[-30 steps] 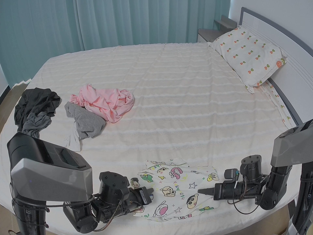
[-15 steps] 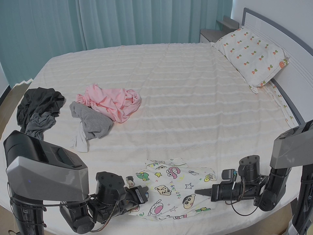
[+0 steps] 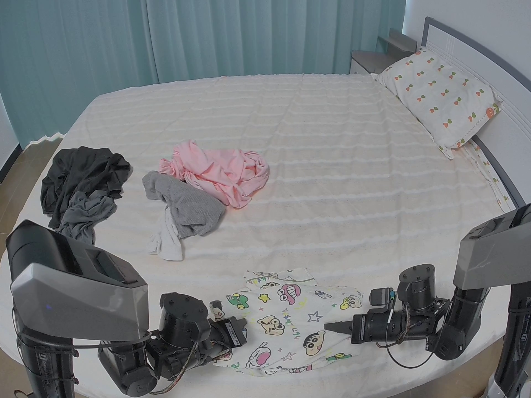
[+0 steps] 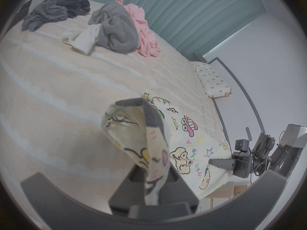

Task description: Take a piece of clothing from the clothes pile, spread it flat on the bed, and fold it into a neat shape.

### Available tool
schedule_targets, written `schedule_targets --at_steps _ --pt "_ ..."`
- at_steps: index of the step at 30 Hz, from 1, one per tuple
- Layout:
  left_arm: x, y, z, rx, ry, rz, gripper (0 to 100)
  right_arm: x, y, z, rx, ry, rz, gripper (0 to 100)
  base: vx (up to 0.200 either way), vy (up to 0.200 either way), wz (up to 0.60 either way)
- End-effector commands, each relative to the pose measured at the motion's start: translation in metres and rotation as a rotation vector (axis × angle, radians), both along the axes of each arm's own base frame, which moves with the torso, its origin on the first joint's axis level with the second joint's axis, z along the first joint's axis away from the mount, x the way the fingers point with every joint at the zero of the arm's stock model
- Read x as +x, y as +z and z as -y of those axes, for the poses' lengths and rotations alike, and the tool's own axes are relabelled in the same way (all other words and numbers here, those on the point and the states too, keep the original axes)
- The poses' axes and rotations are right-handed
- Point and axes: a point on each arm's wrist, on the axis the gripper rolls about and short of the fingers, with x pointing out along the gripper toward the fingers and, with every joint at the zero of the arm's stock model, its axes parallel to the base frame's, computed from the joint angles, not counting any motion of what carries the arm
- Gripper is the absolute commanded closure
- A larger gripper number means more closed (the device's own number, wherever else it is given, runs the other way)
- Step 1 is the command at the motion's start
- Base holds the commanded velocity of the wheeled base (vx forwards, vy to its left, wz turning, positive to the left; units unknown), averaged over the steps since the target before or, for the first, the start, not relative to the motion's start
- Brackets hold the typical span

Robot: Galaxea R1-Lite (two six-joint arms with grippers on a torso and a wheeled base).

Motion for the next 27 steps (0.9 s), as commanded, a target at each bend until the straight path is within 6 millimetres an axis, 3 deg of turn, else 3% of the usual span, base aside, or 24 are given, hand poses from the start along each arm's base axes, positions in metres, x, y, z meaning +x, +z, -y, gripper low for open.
schedule_targets --at_steps 1,14,15,17,18,27 --pt "0.000 -0.002 0.000 0.012 0.015 -0.001 100 -0.001 -0.004 -0.001 -0.009 0.001 -0.012 100 0.000 0.000 0.00" --pt "-0.003 -0.010 -0.001 0.031 0.015 -0.027 100 -0.003 -0.010 0.000 -0.025 -0.001 -0.031 100 0.000 0.000 0.00" --pt "-0.003 -0.011 -0.001 0.033 0.015 -0.029 0 -0.004 -0.010 0.000 -0.028 -0.001 -0.036 100 0.000 0.000 0.00" --pt "-0.003 -0.011 -0.001 0.036 0.016 -0.031 0 -0.004 -0.010 0.000 -0.033 -0.009 -0.035 100 0.000 0.000 0.00" --pt "-0.003 -0.011 -0.001 0.036 0.016 -0.031 0 -0.004 -0.010 0.000 -0.033 -0.009 -0.035 0 0.000 0.000 0.00" --pt "-0.028 -0.015 -0.019 0.106 0.003 -0.107 0 -0.028 -0.018 0.019 -0.162 -0.082 -0.081 0 0.000 0.000 0.00"
